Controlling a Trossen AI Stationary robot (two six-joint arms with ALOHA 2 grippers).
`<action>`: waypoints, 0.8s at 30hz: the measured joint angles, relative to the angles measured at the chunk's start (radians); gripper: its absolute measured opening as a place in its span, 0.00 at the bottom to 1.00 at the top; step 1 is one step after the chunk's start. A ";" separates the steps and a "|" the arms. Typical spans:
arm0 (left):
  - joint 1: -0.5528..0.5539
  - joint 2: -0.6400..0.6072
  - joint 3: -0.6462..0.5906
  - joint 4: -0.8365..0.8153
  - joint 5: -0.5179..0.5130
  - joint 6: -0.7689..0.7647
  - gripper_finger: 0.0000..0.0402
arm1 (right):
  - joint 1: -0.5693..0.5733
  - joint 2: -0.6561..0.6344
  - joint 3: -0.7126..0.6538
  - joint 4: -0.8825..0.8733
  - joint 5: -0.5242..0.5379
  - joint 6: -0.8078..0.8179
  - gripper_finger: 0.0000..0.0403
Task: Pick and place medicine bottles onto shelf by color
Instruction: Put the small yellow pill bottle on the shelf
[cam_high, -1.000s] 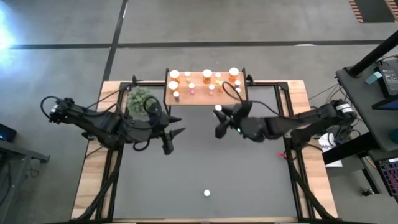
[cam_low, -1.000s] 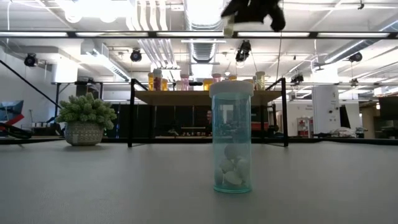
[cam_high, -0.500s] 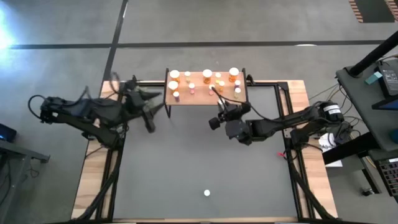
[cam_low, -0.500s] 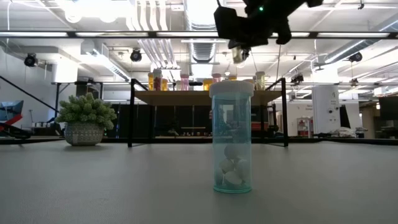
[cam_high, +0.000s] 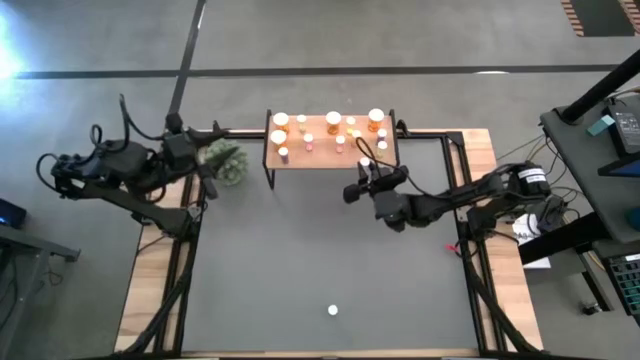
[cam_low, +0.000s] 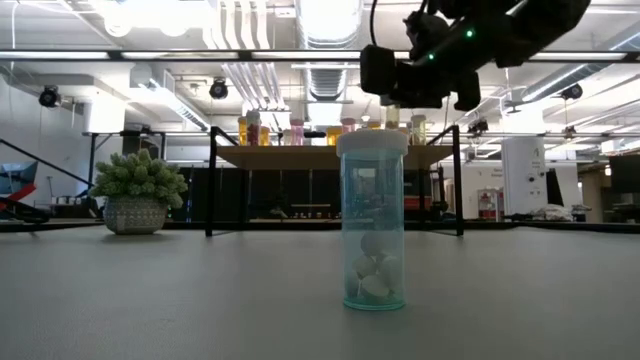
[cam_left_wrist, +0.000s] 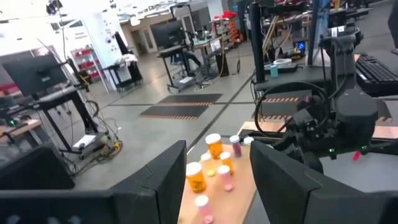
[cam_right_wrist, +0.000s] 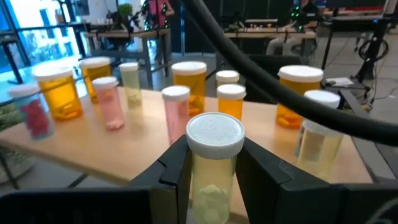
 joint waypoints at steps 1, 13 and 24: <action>0.000 -0.004 0.000 0.000 0.000 0.006 0.40 | -0.007 0.001 -0.009 0.035 0.000 -0.026 0.24; 0.000 -0.017 -0.001 0.000 0.000 0.055 0.40 | -0.115 0.069 -0.003 0.111 -0.105 -0.067 0.24; 0.000 -0.017 -0.001 0.001 -0.008 0.054 0.40 | -0.160 0.118 0.000 0.163 -0.097 -0.067 0.24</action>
